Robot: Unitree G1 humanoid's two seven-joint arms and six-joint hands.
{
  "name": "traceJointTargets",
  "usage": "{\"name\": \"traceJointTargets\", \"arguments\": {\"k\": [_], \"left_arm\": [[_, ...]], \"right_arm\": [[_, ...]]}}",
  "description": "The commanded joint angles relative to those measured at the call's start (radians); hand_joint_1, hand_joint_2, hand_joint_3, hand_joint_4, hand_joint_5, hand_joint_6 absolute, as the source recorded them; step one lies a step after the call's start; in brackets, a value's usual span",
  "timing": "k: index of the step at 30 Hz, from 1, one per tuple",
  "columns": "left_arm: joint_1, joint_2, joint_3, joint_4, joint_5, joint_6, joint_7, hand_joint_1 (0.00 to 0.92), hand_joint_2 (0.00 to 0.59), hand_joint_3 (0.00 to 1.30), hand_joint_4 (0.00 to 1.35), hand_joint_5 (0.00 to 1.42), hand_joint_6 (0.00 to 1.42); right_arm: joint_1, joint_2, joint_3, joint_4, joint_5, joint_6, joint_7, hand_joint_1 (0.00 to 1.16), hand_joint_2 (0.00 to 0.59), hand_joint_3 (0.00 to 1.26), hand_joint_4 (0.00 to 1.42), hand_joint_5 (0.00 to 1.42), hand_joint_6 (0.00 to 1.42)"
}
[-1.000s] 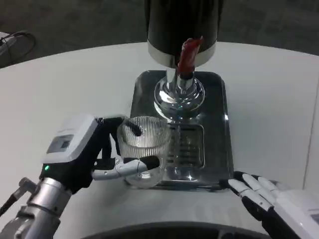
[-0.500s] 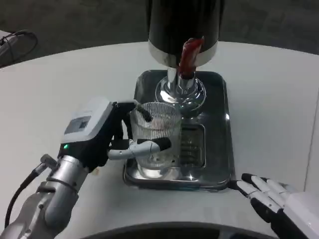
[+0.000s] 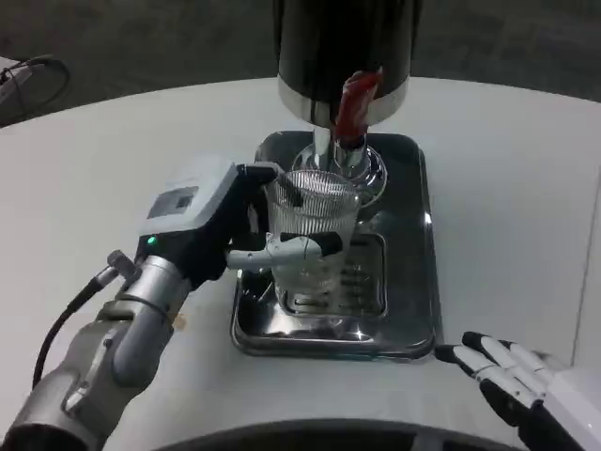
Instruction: Grasp the cup under the faucet to collect the drink, then remove the cup.
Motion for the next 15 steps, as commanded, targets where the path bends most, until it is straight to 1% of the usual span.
{"name": "traceJointTargets", "arguments": {"k": [1, 2, 4, 5, 9, 12, 15], "left_arm": [[-0.048, 0.002, -0.022, 0.026, 0.010, 0.009, 0.021, 0.280, 0.292, 0.86, 0.85, 1.04, 1.17], [-0.054, 0.000, -0.030, 0.031, 0.011, 0.012, 0.021, 0.280, 0.292, 0.86, 0.85, 1.03, 1.14], [-0.066, -0.003, -0.048, 0.037, 0.013, 0.020, 0.009, 0.276, 0.287, 0.83, 0.80, 0.98, 1.03], [-0.071, -0.004, -0.055, 0.039, 0.013, 0.023, 0.003, 0.275, 0.287, 0.81, 0.79, 0.97, 1.00], [-0.085, -0.004, -0.076, 0.043, 0.004, 0.029, -0.017, 0.242, 0.215, 0.73, 0.72, 0.89, 0.90], [-0.090, -0.001, -0.082, 0.042, 0.000, 0.033, -0.025, 0.228, 0.192, 0.67, 0.65, 0.84, 0.80], [-0.093, 0.005, -0.084, 0.041, 0.001, 0.036, -0.034, 0.212, 0.159, 0.63, 0.55, 0.77, 0.73]], "right_arm": [[0.025, 0.010, -0.026, -0.017, 0.017, -0.025, -0.013, 0.29, 0.477, 0.09, 0.00, 0.00, 0.00], [0.029, 0.010, -0.031, -0.017, 0.021, -0.029, -0.014, 0.29, 0.477, 0.09, 0.00, 0.00, 0.00], [0.035, 0.012, -0.041, -0.017, 0.025, -0.031, -0.010, 0.29, 0.477, 0.09, 0.00, 0.00, 0.00], [0.037, 0.012, -0.043, -0.017, 0.027, -0.030, -0.008, 0.29, 0.477, 0.09, 0.00, 0.00, 0.00], [0.039, 0.014, -0.045, -0.017, 0.032, -0.030, -0.010, 0.29, 0.477, 0.09, 0.00, 0.00, 0.00], [0.040, 0.013, -0.043, -0.017, 0.032, -0.027, -0.008, 0.29, 0.477, 0.09, 0.00, 0.00, 0.00], [0.037, 0.012, -0.041, -0.017, 0.031, -0.022, -0.005, 0.29, 0.477, 0.09, 0.00, 0.00, 0.00]]}}
